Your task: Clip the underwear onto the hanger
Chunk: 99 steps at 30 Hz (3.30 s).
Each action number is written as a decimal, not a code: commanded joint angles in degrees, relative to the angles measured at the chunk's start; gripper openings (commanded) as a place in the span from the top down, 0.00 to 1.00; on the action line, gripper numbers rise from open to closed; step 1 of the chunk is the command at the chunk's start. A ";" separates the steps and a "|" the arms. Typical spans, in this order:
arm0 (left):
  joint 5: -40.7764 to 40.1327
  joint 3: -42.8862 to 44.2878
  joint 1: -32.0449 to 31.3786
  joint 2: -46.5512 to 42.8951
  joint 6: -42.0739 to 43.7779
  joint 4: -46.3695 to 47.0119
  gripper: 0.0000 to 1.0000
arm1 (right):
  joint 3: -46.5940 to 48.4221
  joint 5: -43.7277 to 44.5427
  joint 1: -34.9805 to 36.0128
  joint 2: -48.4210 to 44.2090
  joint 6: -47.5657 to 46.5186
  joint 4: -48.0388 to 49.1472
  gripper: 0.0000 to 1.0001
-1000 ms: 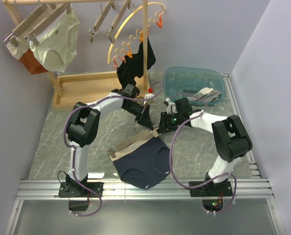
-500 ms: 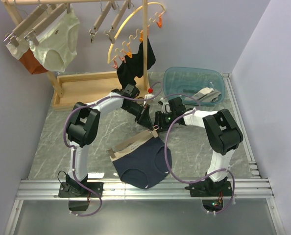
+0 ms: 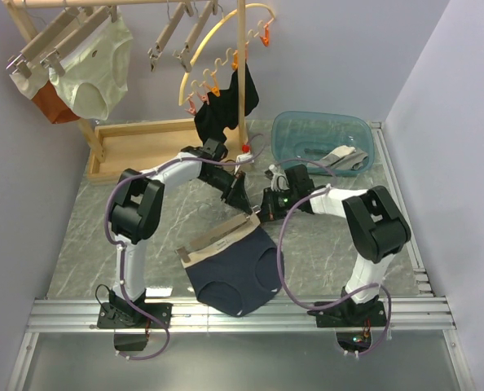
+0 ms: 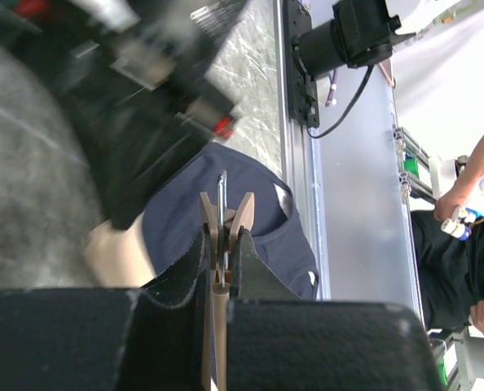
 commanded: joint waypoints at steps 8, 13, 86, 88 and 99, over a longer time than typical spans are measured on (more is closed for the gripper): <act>1.03 -1.54 3.46 -3.16 -1.72 3.80 1.00 | -6.89 -3.96 -1.49 -11.25 -0.14 8.68 1.00; 0.77 -1.63 4.08 -3.42 -2.43 4.95 1.00 | -8.39 -3.96 -1.49 -13.98 -1.19 8.69 1.00; -14.52 5.05 7.42 -14.39 -5.42 4.51 0.27 | -9.71 0.08 -1.84 -20.67 -5.59 4.57 1.00; -16.72 3.66 8.73 -17.12 -5.68 4.68 0.24 | -8.84 1.48 -1.93 -19.62 -7.25 1.41 1.00; -22.26 -11.81 13.57 -36.73 -9.27 6.62 0.05 | -0.67 10.53 -1.75 -16.62 -14.27 -17.12 0.37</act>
